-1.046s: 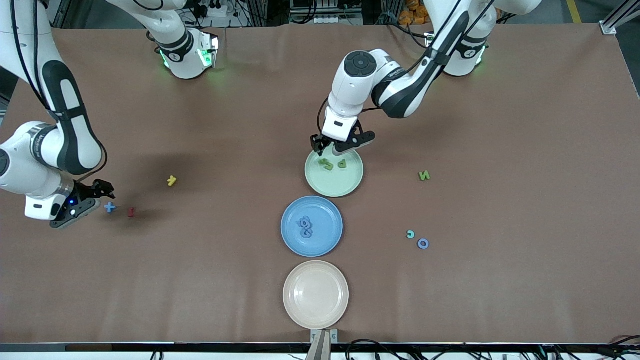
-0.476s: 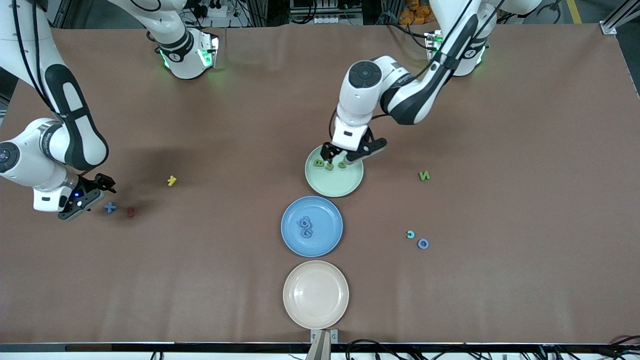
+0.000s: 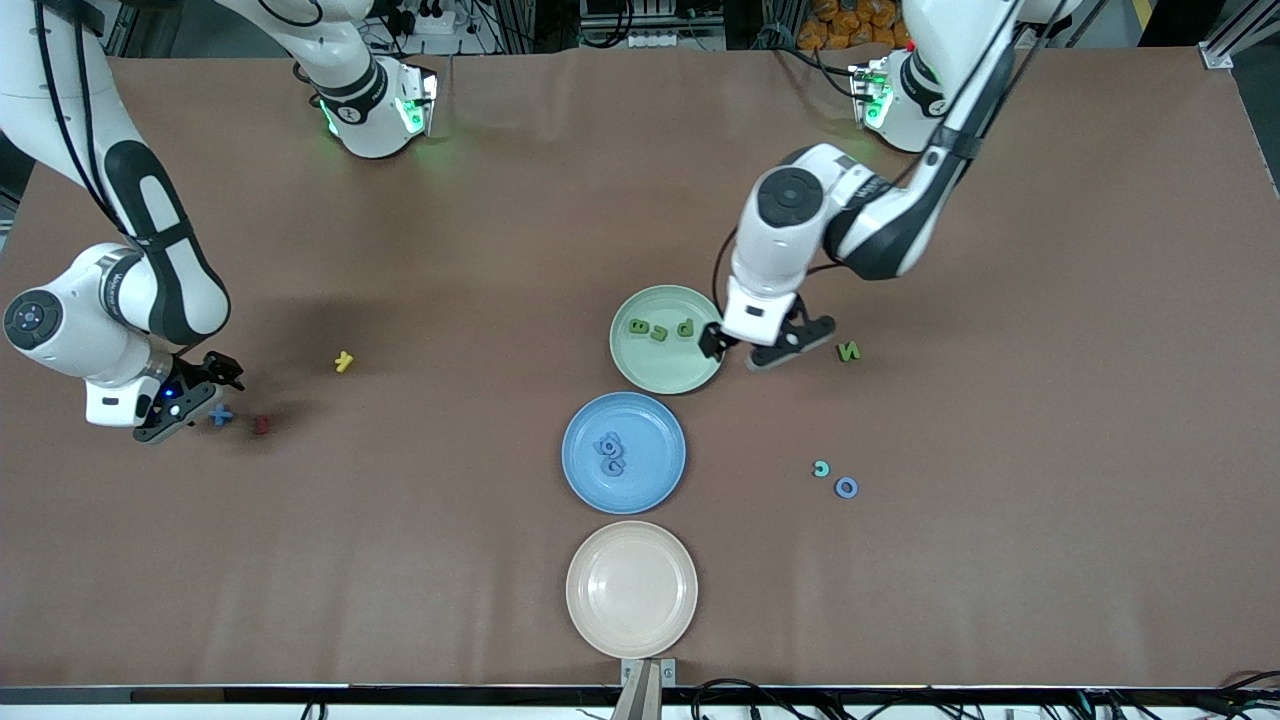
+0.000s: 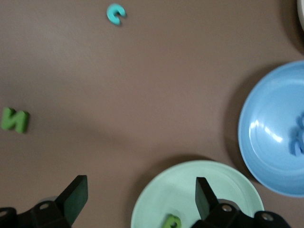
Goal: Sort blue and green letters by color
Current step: 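Grasp the blue x with the right gripper while the left gripper grasps N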
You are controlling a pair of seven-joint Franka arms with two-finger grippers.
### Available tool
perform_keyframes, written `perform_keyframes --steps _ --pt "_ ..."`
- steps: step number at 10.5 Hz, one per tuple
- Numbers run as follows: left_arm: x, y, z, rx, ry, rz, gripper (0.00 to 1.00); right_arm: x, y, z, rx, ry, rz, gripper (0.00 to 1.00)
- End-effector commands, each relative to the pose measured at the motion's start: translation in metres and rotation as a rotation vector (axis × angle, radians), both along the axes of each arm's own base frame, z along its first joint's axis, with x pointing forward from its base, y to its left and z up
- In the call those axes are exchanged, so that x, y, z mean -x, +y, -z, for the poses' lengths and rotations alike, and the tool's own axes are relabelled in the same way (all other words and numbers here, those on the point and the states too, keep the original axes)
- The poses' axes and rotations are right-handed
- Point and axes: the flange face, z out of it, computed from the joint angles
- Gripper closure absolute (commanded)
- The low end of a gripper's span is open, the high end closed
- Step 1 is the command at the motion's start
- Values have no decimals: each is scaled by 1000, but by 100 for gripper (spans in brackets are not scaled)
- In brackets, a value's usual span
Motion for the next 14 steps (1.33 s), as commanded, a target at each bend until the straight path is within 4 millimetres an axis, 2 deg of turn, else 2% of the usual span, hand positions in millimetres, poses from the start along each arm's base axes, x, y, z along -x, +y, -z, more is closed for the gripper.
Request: perform_keyframes --steps 1,4,5,7,8,9,10,11,13,14 --pt "-23 44 -18 -50 5 16 0 2 -3 12 -6 -20 1 0" --pt "-38 73 -26 -60 5 5 0 3 -6 16 -11 -21 16 0" --pt "-38 80 -24 -84 33 27 0 3 -5 18 -9 -24 14 13" --pt "-39 99 -15 -117 83 44 0 2 -4 19 -8 -26 10 46" --pt "-39 102 -11 -124 96 44 0 1 0 20 -13 -26 5 67" --pt "-41 109 -5 -126 109 31 0 0 1 18 -13 -29 4 78" --pt "-38 117 1 -135 123 42 0 -2 4 18 -17 -33 5 80" --pt "-38 137 3 -138 139 55 0 -3 6 18 -20 -32 9 80" --pt "-28 151 -2 -137 140 113 0 -7 10 6 -28 -44 27 83" --pt "-21 167 -2 -119 141 140 0 -11 13 -2 -31 -52 57 84"
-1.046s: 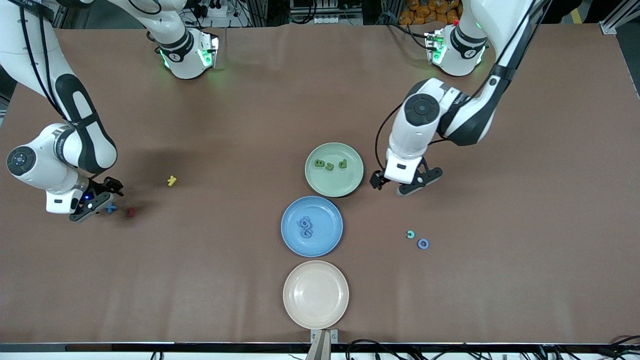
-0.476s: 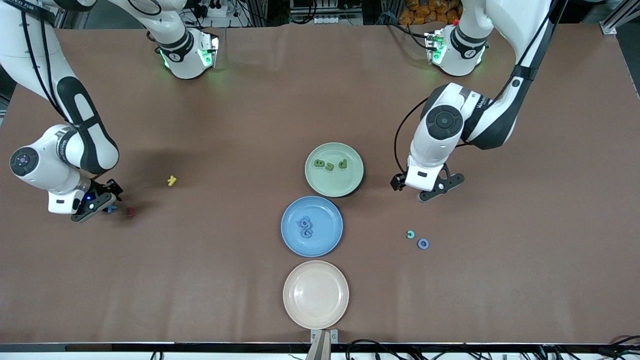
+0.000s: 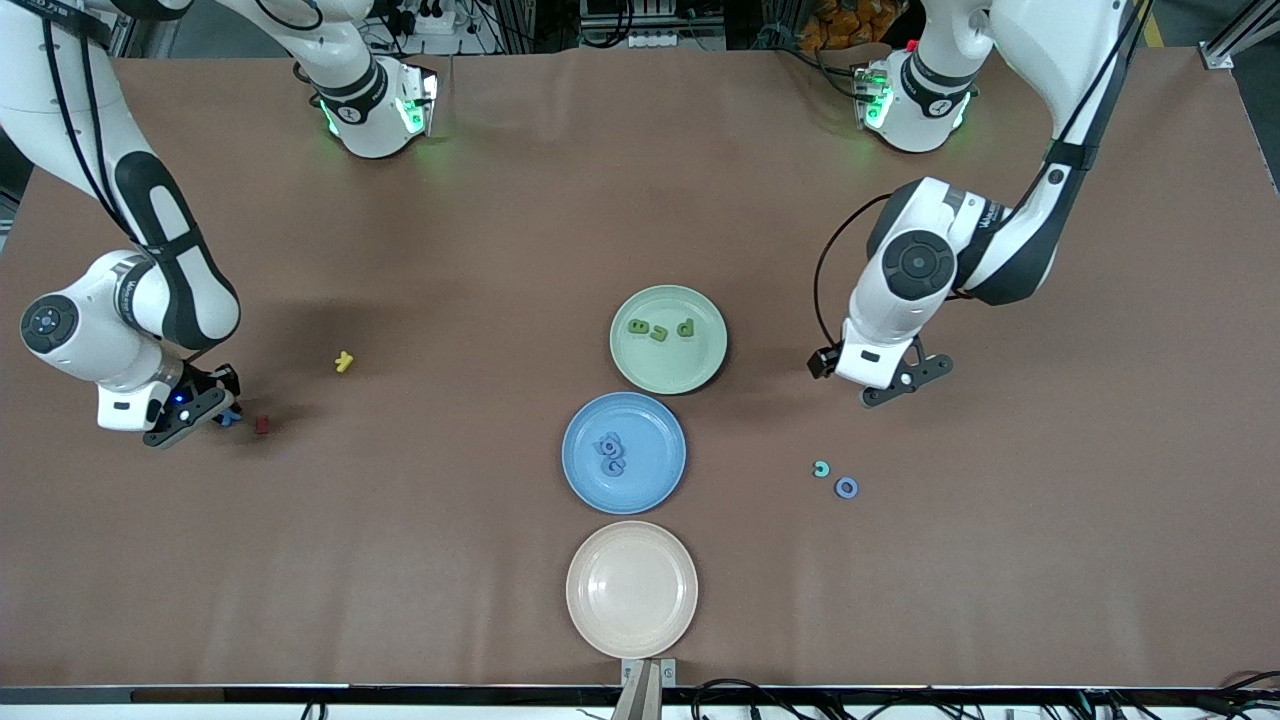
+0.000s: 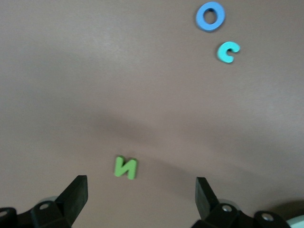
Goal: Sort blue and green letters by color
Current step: 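Grasp the blue x with the right gripper while the left gripper grasps N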
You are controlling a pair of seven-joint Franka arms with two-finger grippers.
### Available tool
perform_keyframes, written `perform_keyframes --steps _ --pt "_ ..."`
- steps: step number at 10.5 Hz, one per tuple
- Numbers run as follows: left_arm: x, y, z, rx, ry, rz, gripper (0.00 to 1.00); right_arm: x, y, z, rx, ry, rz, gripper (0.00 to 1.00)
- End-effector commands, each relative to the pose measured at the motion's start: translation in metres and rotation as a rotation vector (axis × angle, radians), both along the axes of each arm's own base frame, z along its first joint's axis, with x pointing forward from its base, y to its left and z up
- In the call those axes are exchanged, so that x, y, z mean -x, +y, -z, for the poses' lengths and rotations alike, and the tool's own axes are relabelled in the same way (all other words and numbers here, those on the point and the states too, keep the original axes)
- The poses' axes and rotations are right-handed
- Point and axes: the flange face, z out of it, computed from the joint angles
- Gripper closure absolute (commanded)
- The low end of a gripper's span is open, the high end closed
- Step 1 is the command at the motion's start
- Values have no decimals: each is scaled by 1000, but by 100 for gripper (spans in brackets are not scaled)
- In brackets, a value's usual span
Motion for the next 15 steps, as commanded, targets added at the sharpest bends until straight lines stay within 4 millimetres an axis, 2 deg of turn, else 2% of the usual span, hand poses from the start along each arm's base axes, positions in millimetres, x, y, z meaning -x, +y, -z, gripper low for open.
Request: perform_keyframes --steps 1,3,5,7,10,13,15 --pt "30 34 -11 27 -10 109 0 -12 11 -22 -40 -17 77 84" --pt "40 40 7 45 -18 153 0 -24 26 -38 -65 5 126 84" --pt "45 37 33 65 -14 191 0 -34 51 -46 -81 -6 190 84" --pt "45 33 53 81 -11 197 0 -47 89 -51 -91 -20 270 84" --pt "51 33 82 85 35 205 0 -64 157 -61 -109 -43 402 84" --pt "53 30 102 95 45 212 0 -70 225 -66 -130 -50 535 84" --pt "54 30 104 97 45 215 0 -77 270 -64 -147 -55 633 84"
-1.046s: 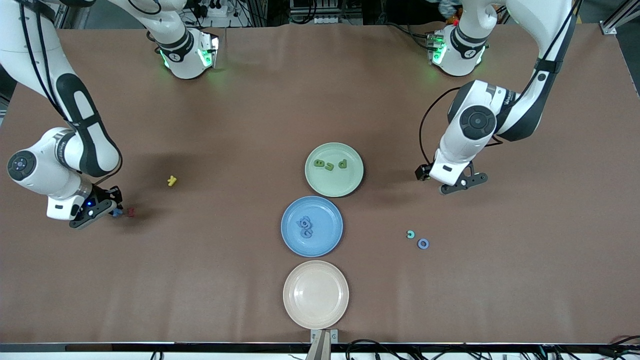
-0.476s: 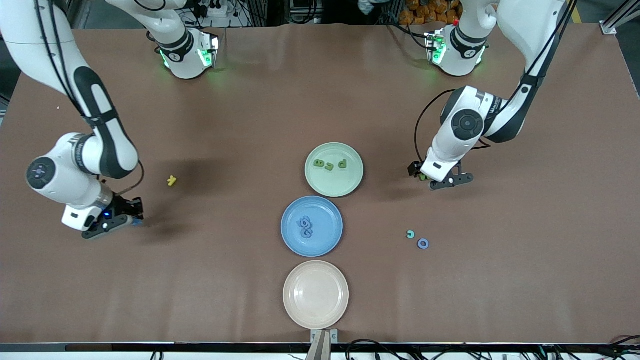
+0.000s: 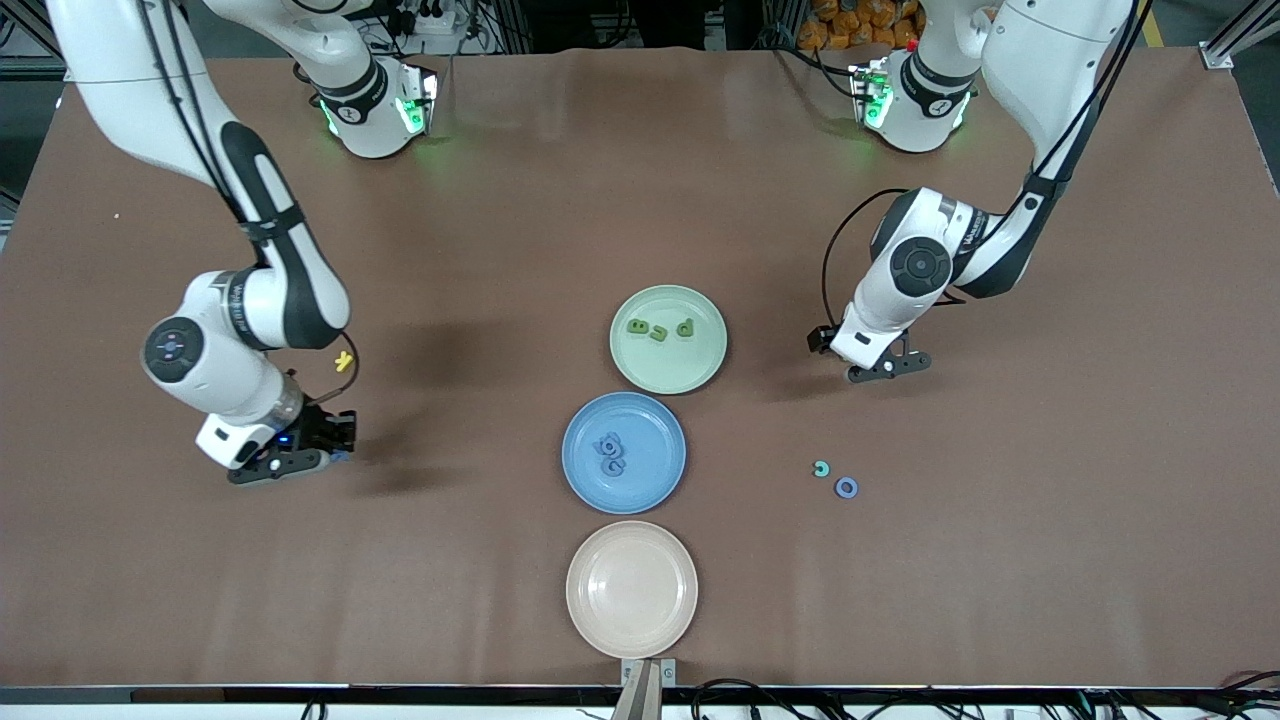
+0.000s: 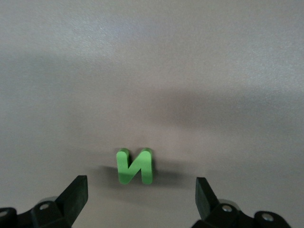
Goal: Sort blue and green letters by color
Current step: 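Grasp the blue x with the right gripper while the left gripper grasps N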
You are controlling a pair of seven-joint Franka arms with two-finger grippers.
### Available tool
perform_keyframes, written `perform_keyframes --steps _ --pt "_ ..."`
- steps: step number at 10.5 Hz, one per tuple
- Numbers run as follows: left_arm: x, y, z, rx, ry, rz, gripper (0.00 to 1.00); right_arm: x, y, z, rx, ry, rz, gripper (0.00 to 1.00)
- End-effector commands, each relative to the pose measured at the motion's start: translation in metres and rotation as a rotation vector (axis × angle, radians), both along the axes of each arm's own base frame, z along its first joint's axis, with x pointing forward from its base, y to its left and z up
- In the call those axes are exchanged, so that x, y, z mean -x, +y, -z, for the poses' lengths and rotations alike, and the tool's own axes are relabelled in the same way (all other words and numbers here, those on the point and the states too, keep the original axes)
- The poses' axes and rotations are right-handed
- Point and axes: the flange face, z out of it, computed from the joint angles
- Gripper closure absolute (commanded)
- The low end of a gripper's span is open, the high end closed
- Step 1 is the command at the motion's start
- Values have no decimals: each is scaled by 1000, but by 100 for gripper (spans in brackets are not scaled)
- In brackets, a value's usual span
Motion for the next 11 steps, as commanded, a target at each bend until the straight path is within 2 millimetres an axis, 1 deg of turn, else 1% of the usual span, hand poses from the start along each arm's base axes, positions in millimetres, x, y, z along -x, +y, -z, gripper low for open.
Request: perform_keyframes --steps 1,3,4,6,8,9,10,11 --pt "-1 -1 4 19 -1 23 0 -13 71 2 -47 3 174 84" --pt "0 3 9 20 10 52 0 -17 118 -1 -117 4 263 84" --pt "0 4 10 20 12 51 0 -19 139 -1 -140 3 287 84" --pt "0 4 13 20 16 52 0 -22 192 -5 -166 -14 300 84" --pt "1 4 14 18 18 58 0 -15 235 -8 -196 -24 284 84" --pt "1 4 17 19 23 65 0 -12 256 -13 -227 -24 276 84" --pt "1 4 17 19 23 68 0 -11 273 -20 -253 -28 271 84" --pt "1 5 17 19 25 71 2 -7 290 -23 -274 -26 262 83"
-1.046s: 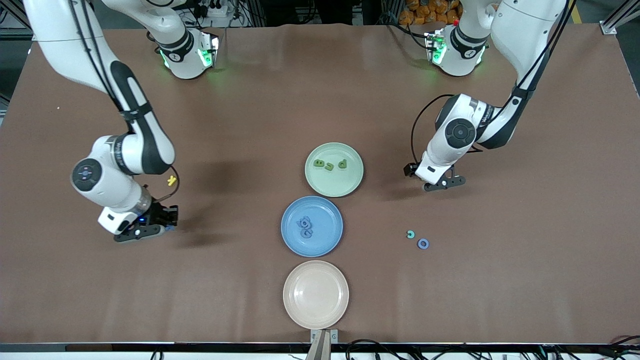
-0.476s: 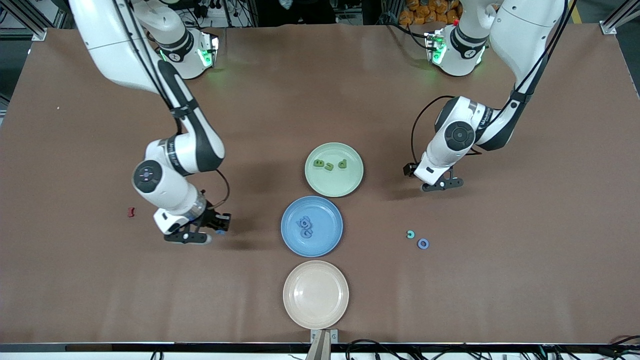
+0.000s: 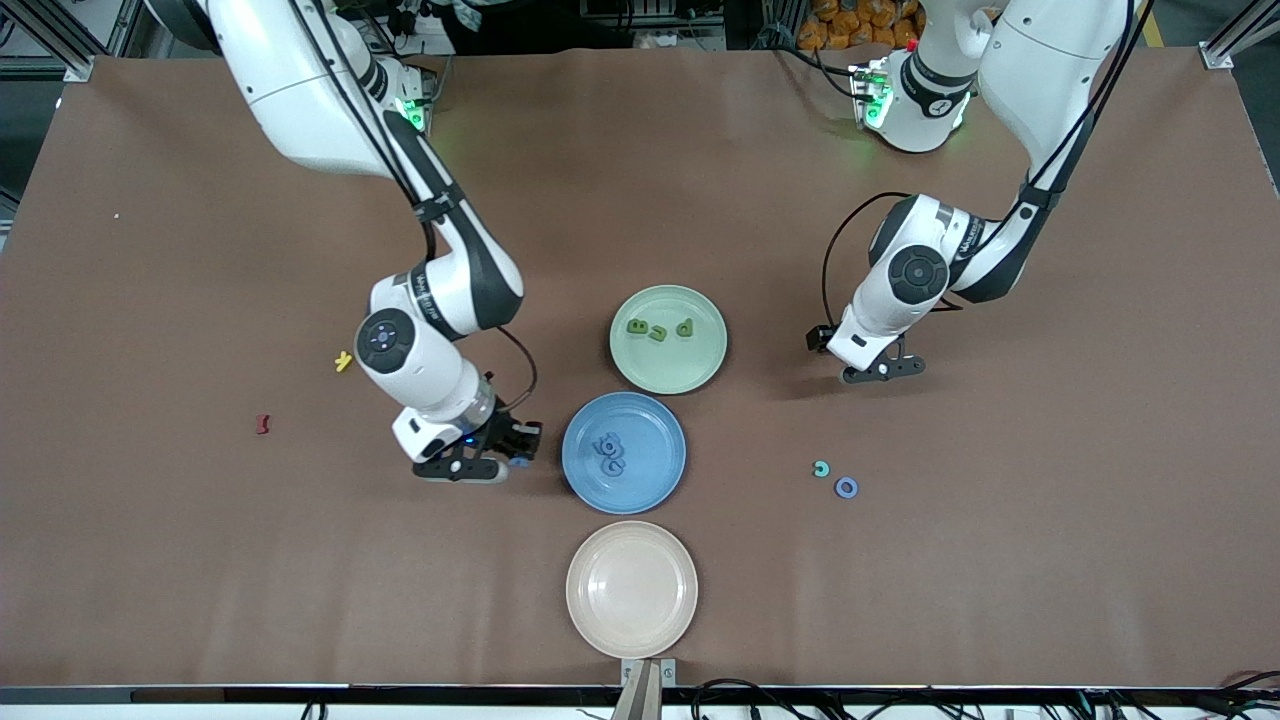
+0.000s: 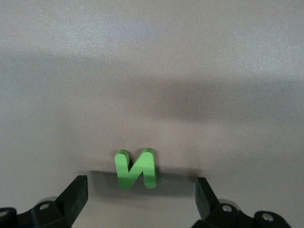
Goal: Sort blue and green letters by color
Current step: 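Lower the blue x onto the blue plate and open the right gripper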
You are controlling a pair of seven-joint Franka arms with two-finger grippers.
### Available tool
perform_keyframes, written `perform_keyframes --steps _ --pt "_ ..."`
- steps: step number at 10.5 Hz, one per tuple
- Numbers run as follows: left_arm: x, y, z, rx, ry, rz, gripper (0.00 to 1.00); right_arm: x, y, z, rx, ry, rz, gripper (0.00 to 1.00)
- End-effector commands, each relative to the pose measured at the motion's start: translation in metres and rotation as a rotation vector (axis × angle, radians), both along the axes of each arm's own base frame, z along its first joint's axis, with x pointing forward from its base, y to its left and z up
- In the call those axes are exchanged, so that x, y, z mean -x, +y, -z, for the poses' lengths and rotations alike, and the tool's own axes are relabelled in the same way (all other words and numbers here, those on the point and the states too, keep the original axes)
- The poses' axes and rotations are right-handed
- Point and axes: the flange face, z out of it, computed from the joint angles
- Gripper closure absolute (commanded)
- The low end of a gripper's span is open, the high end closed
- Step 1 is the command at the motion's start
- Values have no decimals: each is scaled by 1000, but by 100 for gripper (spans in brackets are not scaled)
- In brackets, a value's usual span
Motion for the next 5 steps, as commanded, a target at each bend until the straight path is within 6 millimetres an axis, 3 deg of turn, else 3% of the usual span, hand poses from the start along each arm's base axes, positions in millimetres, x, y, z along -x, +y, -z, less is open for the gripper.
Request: perform_keyframes --steps 1,2,5 --pt "-1 1 2 14 0 27 74 -4 40 -11 -66 -18 5 83" --pt "-2 2 0 17 -2 42 100 -3 51 -16 -82 -24 -7 83" --pt "-6 1 -4 20 -12 45 100 5 85 -13 -149 10 46 78"
